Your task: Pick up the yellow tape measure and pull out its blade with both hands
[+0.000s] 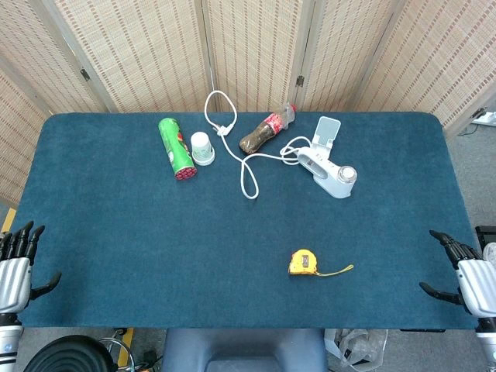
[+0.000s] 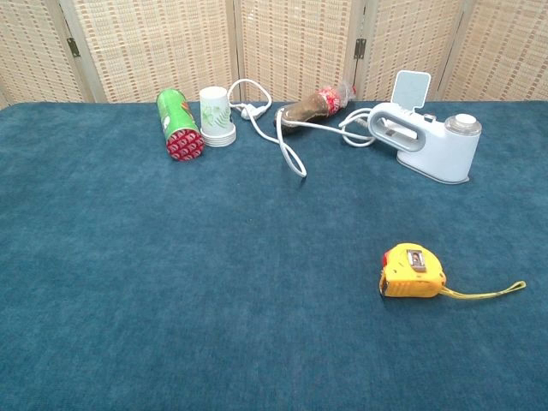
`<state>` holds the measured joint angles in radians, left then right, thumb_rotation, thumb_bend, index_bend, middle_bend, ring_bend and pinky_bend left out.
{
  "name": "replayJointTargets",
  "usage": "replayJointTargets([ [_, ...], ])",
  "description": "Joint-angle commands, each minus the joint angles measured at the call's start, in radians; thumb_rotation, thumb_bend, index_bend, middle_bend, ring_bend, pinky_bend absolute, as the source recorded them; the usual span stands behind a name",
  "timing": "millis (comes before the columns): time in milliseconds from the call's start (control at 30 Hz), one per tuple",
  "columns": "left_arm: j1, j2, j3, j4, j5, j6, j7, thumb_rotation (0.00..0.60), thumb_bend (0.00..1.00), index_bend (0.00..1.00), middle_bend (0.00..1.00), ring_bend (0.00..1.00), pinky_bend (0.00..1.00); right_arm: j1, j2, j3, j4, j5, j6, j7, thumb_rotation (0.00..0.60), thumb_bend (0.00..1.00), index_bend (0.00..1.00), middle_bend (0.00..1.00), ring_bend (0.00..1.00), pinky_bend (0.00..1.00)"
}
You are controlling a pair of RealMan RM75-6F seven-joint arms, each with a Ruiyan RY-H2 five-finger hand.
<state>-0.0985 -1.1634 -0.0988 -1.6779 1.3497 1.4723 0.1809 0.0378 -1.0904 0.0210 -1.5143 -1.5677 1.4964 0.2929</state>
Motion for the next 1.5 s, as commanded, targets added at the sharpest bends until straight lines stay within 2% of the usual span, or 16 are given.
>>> replayJointTargets([
  [33, -0.002, -0.003, -0.002, 0.003, -0.002, -0.001, 0.002, 0.6, 0.28, 0.09, 0.0, 0.0, 0.0, 0.002, 0.008, 0.003, -0.011, -0.003, 0.004, -0.008, 0.6, 0.06, 0.12, 0.21, 0.24, 0.24],
  [333, -0.001, -0.014, -0.001, 0.01, 0.0, 0.002, -0.004, 0.6, 0.28, 0.09, 0.0, 0.0, 0.0, 0.008, 0.017, 0.003, -0.043, -0.011, 0.005, -0.028, 0.6, 0.06, 0.12, 0.21, 0.28, 0.24],
  [600, -0.011, -0.014, -0.004, 0.013, 0.007, -0.006, -0.003, 0.6, 0.28, 0.09, 0.0, 0.0, 0.0, 0.04, -0.01, -0.007, -0.069, -0.042, -0.035, -0.086, 0.6, 0.06, 0.12, 0.23, 0.3, 0.24],
  [833, -0.017, -0.016, -0.004, 0.014, 0.011, -0.01, -0.006, 0.6, 0.28, 0.09, 0.0, 0.0, 0.0, 0.124, -0.062, -0.009, -0.128, -0.058, -0.16, -0.193, 0.6, 0.06, 0.12, 0.23, 0.3, 0.25],
  [1100, -0.012, -0.018, -0.001, 0.022, 0.011, -0.006, -0.019, 0.6, 0.28, 0.09, 0.0, 0.0, 0.0, 0.234, -0.135, 0.018, -0.176, 0.005, -0.336, -0.339, 0.6, 0.06, 0.12, 0.23, 0.3, 0.25],
  [1500, -0.012, -0.02, 0.001, 0.034, 0.008, -0.012, -0.032, 0.6, 0.28, 0.09, 0.0, 0.0, 0.0, 0.364, -0.285, 0.056, -0.097, 0.111, -0.503, -0.445, 0.6, 0.06, 0.14, 0.24, 0.3, 0.26],
])
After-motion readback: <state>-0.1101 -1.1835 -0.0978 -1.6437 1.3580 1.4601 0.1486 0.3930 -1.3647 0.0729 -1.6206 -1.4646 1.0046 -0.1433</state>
